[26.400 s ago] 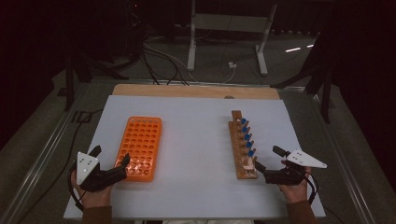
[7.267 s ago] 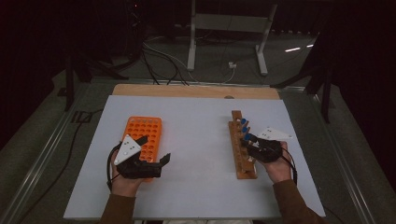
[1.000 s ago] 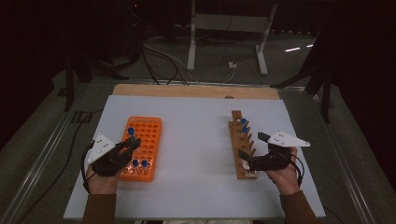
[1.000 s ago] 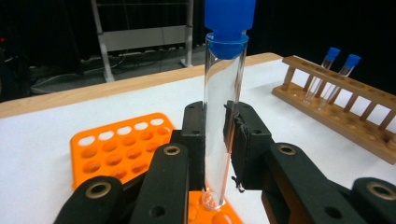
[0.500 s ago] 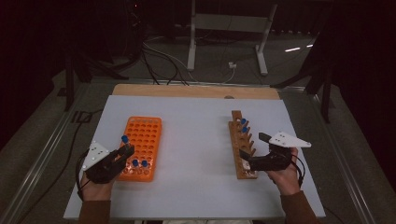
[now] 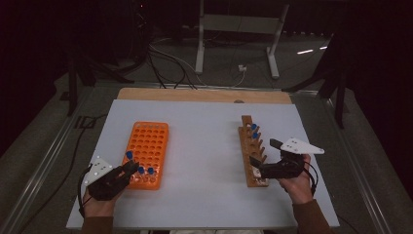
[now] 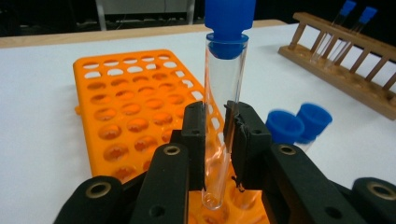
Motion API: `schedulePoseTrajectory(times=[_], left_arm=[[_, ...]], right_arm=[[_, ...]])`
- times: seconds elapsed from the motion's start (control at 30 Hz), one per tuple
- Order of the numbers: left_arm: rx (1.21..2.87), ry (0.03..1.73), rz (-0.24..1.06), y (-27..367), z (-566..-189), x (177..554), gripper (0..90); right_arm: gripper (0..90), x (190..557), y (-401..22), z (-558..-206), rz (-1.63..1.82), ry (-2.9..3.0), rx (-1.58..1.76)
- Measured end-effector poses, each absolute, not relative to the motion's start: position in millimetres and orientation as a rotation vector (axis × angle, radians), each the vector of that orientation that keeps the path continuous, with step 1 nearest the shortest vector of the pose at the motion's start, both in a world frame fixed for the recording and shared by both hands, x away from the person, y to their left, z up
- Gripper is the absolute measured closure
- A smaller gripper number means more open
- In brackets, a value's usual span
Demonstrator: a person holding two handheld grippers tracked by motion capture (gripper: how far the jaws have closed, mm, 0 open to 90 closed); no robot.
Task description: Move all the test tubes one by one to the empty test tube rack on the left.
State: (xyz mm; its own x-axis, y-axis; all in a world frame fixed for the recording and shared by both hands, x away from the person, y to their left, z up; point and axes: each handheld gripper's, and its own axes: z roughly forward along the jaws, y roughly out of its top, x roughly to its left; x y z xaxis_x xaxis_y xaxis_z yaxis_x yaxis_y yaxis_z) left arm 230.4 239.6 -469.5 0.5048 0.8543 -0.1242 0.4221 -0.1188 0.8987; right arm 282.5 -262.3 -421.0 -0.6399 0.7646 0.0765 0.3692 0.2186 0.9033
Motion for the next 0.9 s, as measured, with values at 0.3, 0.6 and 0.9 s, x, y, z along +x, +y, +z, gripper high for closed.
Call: schedulePoseTrajectory(times=[0.3,0.6,0.9], left_arm=[[1.938,1.087,0.538,232.2,-481.5,227.2,78.0],[2.023,1.077,0.528,229.7,-484.9,227.7,78.4],[1.972,1.101,0.495,236.2,-484.9,225.8,71.1]], right_arm=[[0.1,282.3,-262.6,-421.1,1.402,2.115,1.049],[0.1,282.1,-261.6,-421.6,1.404,2.119,1.048],[0.1,282.1,-261.0,-422.2,1.404,2.125,1.041]])
